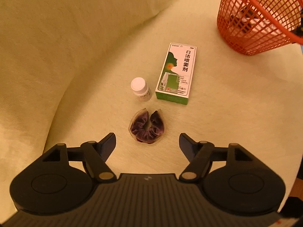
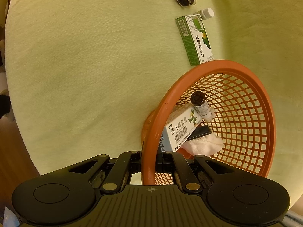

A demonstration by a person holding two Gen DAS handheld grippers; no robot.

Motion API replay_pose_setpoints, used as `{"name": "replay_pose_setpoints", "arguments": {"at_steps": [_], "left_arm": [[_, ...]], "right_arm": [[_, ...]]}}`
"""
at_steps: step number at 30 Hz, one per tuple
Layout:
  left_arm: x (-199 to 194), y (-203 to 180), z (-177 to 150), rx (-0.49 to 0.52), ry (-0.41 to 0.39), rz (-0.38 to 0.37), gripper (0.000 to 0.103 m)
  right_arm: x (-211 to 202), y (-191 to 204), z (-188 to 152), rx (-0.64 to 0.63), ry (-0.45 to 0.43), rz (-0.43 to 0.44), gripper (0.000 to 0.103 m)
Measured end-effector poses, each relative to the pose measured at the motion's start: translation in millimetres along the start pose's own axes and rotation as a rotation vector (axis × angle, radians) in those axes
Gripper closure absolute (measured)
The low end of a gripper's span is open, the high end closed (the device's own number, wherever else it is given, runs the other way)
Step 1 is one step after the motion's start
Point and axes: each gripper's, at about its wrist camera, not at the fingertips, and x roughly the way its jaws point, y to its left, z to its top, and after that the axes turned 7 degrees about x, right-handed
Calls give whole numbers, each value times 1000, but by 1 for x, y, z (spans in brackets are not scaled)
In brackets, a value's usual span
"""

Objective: Organize objects
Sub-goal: 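Move the left gripper to the brown scrunchie and grasp it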

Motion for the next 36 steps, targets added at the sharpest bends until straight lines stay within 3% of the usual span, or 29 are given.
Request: {"name": "replay_pose_setpoints", "arguments": {"at_steps": [15, 24, 32, 36], "left_arm": [[49, 6, 6, 61, 20, -56, 33], [64, 14, 10, 65, 45, -84, 47], [64, 15, 13, 70, 60, -100, 75], [54, 12, 15, 80, 62, -99, 78]], "right_arm": [[3, -2, 0, 8, 9, 4, 103], [2, -1, -1, 8, 8, 7, 103], [2, -1, -1, 2, 6, 9, 103], [2, 0, -1, -5, 6, 8, 103]]}}
